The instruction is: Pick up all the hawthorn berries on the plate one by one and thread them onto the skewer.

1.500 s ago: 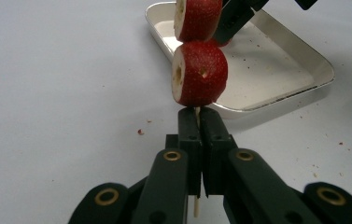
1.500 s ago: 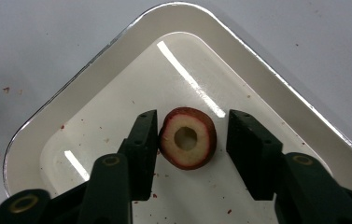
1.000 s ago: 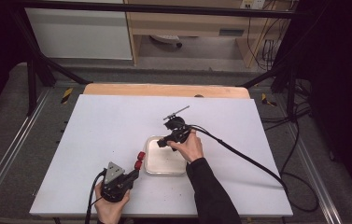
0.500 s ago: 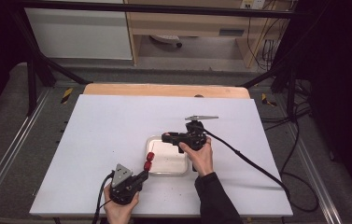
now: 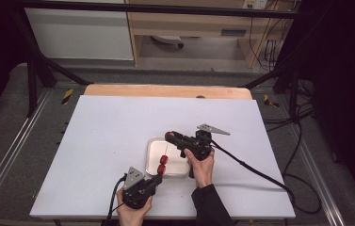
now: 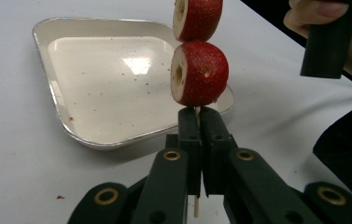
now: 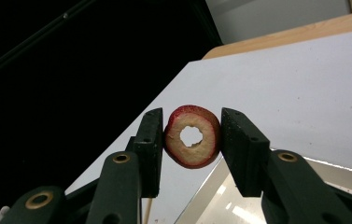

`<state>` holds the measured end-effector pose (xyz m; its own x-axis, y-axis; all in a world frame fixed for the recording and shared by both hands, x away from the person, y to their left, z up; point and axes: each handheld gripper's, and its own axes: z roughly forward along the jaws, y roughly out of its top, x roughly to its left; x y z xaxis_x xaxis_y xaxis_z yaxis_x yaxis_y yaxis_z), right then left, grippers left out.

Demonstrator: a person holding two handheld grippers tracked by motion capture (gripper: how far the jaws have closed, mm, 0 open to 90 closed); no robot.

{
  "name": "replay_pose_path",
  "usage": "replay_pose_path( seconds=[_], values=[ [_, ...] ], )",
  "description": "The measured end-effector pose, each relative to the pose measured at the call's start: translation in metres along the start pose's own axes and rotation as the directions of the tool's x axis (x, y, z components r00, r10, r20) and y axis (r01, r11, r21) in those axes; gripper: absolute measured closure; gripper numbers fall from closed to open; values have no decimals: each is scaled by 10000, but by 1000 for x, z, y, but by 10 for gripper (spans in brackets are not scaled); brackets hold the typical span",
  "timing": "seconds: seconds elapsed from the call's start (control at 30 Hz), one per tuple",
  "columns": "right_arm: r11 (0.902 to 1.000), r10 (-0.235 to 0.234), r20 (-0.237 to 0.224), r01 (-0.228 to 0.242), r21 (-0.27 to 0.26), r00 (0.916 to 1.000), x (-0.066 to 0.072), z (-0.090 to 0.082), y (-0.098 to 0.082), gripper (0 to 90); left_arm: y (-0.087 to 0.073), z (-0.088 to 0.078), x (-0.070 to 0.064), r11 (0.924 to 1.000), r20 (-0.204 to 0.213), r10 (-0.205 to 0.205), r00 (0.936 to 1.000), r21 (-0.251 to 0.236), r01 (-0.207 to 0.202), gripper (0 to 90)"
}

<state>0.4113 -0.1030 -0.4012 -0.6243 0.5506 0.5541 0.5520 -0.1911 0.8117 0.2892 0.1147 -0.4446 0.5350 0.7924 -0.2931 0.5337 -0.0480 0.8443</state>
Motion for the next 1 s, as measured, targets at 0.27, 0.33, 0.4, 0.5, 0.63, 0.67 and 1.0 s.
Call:
replay_pose_path(
  seconds=[0.27, 0.33, 0.4, 0.5, 0.63, 0.67, 1.0],
  values=[
    [9996, -289, -204, 289, 12, 9994, 2, -2, -2, 609, 1, 3, 1, 9995, 45, -302, 9995, 42, 302, 879],
    [9994, -344, -258, 344, 14, 9991, 2, -2, -2, 609, 1, 3, 1, 9995, 46, -319, 9995, 40, 319, 879],
    [9994, -332, -310, 332, 22, 9990, 3, -2, -2, 609, 1, 4, 2, 9991, 37, -432, 9991, 49, 432, 879],
    [9990, -445, -335, 447, 63, 9984, 3, -2, -3, 609, 2, 4, 2, 9988, 69, -482, 9988, 25, 482, 879],
    [9984, -535, -355, 540, 144, 9979, 3, -2, -4, 609, 2, 4, 2, 9984, 86, -562, 9984, 44, 562, 879],
    [9981, -590, -358, 596, 147, 9976, 3, -2, -5, 609, 2, 5, 2, 9981, 102, -619, 9980, 54, 619, 879],
    [9892, -1423, -499, 1438, 274, 9886, 2, -1, -11, 609, 3, 6, 1, 9935, 415, -1137, 9926, 47, 1136, 879]
  ],
)
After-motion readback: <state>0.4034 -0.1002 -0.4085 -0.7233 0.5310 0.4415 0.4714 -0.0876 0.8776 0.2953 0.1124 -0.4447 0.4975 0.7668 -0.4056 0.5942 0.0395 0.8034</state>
